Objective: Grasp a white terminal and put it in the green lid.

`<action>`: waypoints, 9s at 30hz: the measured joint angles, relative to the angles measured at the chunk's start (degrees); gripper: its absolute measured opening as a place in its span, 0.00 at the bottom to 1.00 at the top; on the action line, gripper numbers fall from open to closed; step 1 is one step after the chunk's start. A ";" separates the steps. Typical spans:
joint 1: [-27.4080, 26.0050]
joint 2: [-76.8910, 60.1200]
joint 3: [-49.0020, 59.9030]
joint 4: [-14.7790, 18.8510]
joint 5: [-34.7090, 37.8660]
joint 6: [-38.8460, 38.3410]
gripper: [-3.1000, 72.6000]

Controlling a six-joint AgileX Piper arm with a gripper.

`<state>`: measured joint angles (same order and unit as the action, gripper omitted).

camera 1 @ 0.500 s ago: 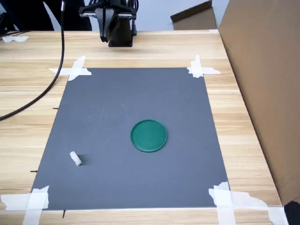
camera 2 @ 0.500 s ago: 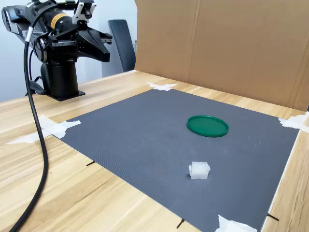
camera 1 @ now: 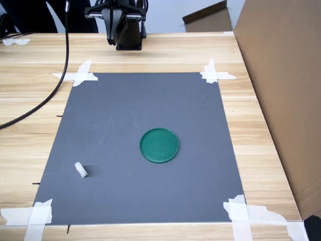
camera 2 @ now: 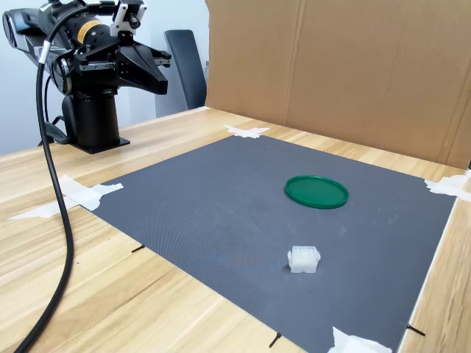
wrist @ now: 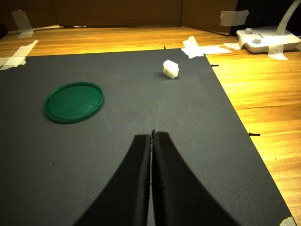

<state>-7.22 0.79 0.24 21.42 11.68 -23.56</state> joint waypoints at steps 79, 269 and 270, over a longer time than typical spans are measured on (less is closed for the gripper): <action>0.00 94.27 -88.35 -17.10 50.29 -3.88 0.75; 4.66 30.64 -37.33 -15.06 35.65 6.95 0.01; 4.66 28.62 -35.31 -15.06 35.16 6.95 0.01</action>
<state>-2.56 29.41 -35.07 6.36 46.84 -16.61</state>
